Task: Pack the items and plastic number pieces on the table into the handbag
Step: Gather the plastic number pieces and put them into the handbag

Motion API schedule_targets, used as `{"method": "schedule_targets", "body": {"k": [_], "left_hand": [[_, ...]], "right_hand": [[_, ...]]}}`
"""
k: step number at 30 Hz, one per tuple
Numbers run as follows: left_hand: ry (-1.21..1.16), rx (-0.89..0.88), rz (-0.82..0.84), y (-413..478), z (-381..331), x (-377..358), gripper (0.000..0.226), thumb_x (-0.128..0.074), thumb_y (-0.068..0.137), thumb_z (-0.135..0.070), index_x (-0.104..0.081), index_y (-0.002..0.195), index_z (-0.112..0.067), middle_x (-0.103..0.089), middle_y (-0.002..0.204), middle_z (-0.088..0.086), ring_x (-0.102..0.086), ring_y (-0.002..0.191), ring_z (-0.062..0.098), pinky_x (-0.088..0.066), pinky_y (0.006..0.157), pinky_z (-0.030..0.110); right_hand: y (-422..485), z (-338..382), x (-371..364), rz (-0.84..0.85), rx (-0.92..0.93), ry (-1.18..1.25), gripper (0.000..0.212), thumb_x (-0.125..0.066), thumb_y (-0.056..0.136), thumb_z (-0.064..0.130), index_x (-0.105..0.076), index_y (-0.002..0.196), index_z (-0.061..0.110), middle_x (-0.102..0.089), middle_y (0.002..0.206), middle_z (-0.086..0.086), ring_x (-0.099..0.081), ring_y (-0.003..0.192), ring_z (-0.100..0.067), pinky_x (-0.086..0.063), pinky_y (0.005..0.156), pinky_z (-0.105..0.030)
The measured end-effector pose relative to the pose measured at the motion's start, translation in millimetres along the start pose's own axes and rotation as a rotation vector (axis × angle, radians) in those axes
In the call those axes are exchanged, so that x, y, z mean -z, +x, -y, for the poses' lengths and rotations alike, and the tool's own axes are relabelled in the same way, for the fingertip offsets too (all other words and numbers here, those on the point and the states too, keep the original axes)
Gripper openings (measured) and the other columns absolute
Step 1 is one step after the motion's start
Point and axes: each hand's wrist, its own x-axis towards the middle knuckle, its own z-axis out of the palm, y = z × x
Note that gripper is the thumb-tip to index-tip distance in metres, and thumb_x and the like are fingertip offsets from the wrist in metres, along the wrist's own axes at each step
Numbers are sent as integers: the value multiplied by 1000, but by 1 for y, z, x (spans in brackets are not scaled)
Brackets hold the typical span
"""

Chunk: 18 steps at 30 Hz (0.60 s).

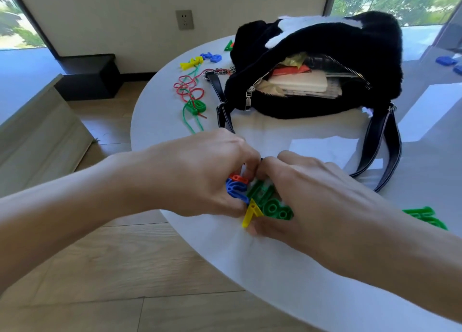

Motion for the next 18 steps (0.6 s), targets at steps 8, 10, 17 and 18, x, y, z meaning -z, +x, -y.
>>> {"method": "schedule_targets", "body": {"k": [8, 10, 17, 18], "left_hand": [[-99, 16, 22, 1, 3, 2, 32, -75, 66, -43, -52, 89, -37, -54, 92, -14, -50, 84, -9, -47, 69, 26], [-99, 21, 19, 1, 4, 2, 32, -73, 67, -42, -55, 93, -37, -54, 93, -15, -50, 85, -9, -44, 68, 24], [-153, 4, 1, 6, 11, 3, 22, -67, 71, -39, -68, 89, -26, -62, 88, -11, -62, 80, 8, -53, 66, 31], [-155, -2, -7, 6, 11, 3, 21, -66, 71, -38, -69, 87, -26, -63, 88, -10, -64, 79, 9, -54, 65, 32]], "right_hand": [[3, -5, 5, -38, 12, 66, 43, -63, 80, 53, -24, 89, 42, -43, 87, 17, -48, 77, -7, -36, 58, -19], [4, -6, 5, -51, 20, 80, 40, -65, 80, 46, -26, 90, 42, -45, 82, 16, -48, 74, -5, -37, 57, -20], [8, -19, -1, -100, 62, 157, 21, -68, 83, 36, -53, 97, 38, -54, 82, 11, -52, 74, -8, -46, 60, -27], [9, -21, -2, -106, 65, 160, 19, -68, 84, 36, -56, 98, 38, -55, 83, 11, -53, 73, -8, -48, 60, -29]]}}
